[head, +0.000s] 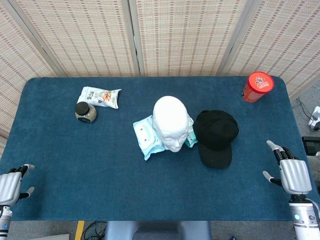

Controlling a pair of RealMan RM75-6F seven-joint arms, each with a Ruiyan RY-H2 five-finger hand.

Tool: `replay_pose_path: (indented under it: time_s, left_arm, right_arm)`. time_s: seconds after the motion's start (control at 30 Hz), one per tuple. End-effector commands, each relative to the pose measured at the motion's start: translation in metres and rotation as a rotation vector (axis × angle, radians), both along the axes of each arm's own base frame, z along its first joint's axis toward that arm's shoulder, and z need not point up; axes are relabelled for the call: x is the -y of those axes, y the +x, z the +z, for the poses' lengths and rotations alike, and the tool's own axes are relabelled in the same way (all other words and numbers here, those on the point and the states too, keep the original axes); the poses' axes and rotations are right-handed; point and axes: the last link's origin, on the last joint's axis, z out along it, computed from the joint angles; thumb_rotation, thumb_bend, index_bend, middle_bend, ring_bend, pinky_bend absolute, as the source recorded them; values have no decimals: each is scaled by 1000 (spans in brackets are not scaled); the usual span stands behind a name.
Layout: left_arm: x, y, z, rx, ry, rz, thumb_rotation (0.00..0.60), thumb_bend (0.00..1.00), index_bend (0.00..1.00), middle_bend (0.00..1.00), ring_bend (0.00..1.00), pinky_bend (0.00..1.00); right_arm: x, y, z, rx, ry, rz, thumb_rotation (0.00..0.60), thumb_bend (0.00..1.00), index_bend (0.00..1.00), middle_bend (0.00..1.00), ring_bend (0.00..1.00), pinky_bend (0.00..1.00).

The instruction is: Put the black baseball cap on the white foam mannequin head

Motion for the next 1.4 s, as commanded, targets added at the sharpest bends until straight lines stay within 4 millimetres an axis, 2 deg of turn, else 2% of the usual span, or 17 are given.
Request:
replay_pose_path:
  time_s: [0.03, 0.17, 0.3, 0.47, 0.6, 0.83, 1.4]
  left_arm:
    - [-1, 2, 2, 3, 10, -6, 600, 173, 310, 426, 378, 537]
    - [-3, 3, 1, 13, 11, -4, 600, 173, 312, 434, 382, 538]
    - [-6, 0, -3, 19, -4, 0, 600, 173, 313, 438, 386, 538]
    - [-4, -5, -4, 28, -13, 21, 600, 173, 313, 443, 390, 540]
    - [-4, 3, -2, 30, 1, -6, 600, 173, 314, 452, 394, 540]
    - [-1, 5, -2, 28, -3, 2, 600, 173, 315, 462, 401, 542]
    - [-2, 4, 4, 49, 16, 14, 600, 173, 316, 483, 412, 544]
  right_arm:
    - [0, 1, -1, -23, -23, 15, 600, 0, 322, 385, 300, 510]
    - [-4, 1, -5, -41, -21, 5, 600, 0, 479, 554, 434, 532]
    - [-7, -2, -9, -103, -3, -5, 600, 0, 540, 653, 512, 588]
    - [-3, -6, -18, -165, 22, 9, 600, 0, 589, 726, 574, 621]
    - [4, -12, -33, -173, 28, 52, 600, 0, 616, 757, 600, 639]
    - [13, -14, -65, -129, 59, 138, 600, 0, 681, 812, 659, 683]
    - [28, 1, -122, -82, 125, 194, 600, 0, 691, 822, 665, 686]
